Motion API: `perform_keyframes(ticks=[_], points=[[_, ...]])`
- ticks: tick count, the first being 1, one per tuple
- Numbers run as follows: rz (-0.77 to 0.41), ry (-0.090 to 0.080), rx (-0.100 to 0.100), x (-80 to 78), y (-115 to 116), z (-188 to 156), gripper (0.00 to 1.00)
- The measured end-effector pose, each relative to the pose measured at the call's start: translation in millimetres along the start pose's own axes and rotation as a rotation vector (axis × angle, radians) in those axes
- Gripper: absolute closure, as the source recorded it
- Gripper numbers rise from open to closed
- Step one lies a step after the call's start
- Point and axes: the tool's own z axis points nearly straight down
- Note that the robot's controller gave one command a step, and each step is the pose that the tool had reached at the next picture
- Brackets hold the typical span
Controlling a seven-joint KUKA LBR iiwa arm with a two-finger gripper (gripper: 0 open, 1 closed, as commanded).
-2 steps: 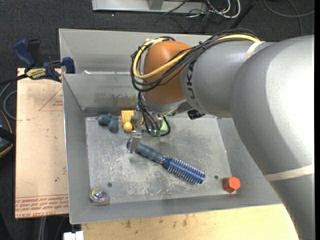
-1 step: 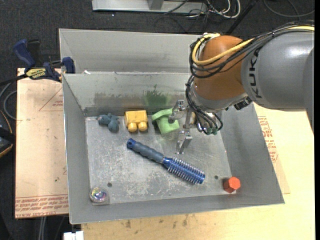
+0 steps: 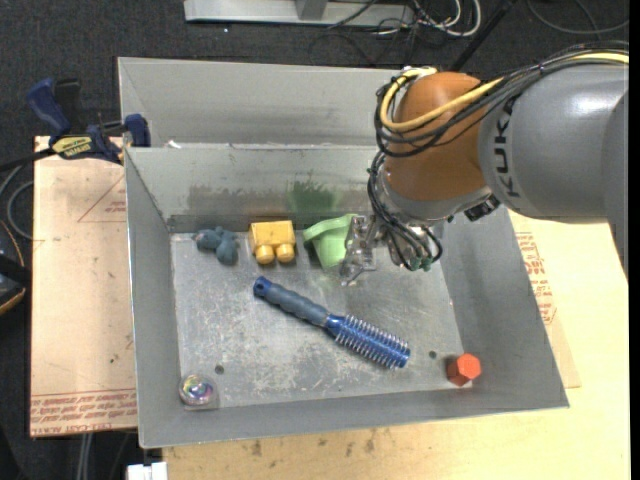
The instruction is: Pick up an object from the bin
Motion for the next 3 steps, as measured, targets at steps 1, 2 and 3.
perform_keyframes(ticks=[1, 2, 3], points=[[0.0, 0.0, 0.0, 0.0, 0, 0, 0.0], [-0.337, -0.016, 0.002, 31.7, -6, 45, 0.0], [-0.489, 0.0, 0.001, 107.0, -13, -14, 0.0]])
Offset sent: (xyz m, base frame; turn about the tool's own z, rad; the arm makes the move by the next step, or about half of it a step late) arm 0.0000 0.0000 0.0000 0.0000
